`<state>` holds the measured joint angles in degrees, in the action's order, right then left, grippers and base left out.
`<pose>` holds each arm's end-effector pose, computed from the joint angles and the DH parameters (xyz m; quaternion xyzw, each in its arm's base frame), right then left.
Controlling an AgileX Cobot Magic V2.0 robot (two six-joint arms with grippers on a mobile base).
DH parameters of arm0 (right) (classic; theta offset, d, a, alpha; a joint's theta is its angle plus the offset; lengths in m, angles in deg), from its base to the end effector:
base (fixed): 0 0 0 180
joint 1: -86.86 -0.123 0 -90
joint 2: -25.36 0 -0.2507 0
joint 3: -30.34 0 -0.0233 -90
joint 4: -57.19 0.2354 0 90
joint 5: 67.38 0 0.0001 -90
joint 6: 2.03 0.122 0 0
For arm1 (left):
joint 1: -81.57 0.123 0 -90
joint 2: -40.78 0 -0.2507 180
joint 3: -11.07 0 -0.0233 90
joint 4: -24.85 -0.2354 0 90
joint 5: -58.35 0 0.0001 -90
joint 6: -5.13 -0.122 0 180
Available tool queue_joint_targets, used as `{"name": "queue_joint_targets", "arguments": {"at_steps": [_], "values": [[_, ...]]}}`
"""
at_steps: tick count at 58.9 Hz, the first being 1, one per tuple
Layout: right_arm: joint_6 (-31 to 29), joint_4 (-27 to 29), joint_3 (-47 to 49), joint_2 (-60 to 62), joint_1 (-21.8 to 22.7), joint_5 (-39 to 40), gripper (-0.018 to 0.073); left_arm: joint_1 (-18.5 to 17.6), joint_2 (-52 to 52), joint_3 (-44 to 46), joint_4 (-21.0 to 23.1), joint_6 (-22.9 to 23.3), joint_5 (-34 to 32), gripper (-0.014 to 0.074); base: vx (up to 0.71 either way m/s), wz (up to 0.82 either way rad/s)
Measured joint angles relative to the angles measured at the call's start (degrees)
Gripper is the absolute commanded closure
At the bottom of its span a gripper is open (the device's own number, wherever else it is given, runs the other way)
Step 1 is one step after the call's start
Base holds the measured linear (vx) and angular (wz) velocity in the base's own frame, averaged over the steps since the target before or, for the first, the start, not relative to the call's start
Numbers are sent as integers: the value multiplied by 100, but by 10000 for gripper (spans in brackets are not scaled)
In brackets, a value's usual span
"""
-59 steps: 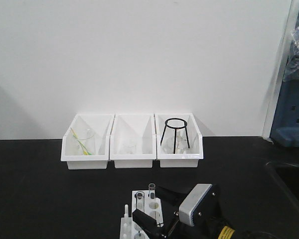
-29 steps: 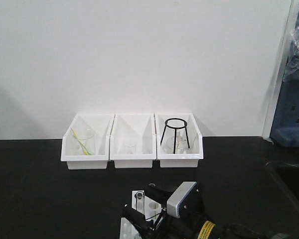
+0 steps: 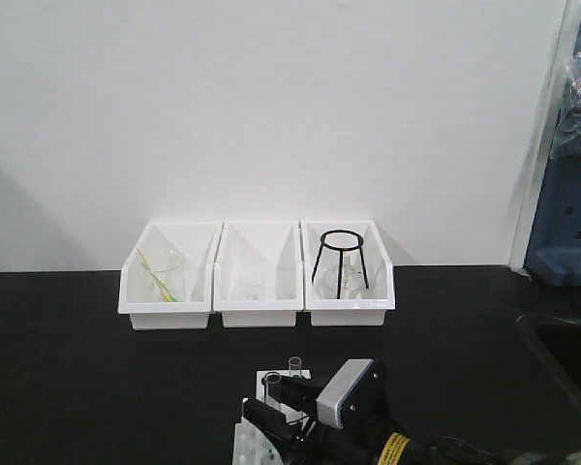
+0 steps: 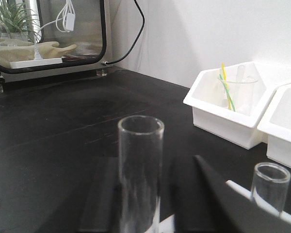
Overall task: Flip and reinsert test tube from rack
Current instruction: 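Close the right gripper around the clear test tube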
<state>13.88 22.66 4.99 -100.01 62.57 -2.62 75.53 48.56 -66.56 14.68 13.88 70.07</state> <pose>0.3255 0.2155 0.1325 -0.3295 0.6286 0.3250 0.6250 0.1053 -0.0067 0.1841 0.0355 0.7478 -0.0145 0.6628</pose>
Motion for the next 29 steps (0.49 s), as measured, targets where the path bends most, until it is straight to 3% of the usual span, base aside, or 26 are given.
{"name": "queue_joint_targets", "arguments": {"at_steps": [6,29], "values": [[0,-13,0,0,0,12,577,0,0,0,0,0,0,602,0,0],[175,-394,0,421,0,-129,573,0,0,0,0,0,0,602,0,0]]}}
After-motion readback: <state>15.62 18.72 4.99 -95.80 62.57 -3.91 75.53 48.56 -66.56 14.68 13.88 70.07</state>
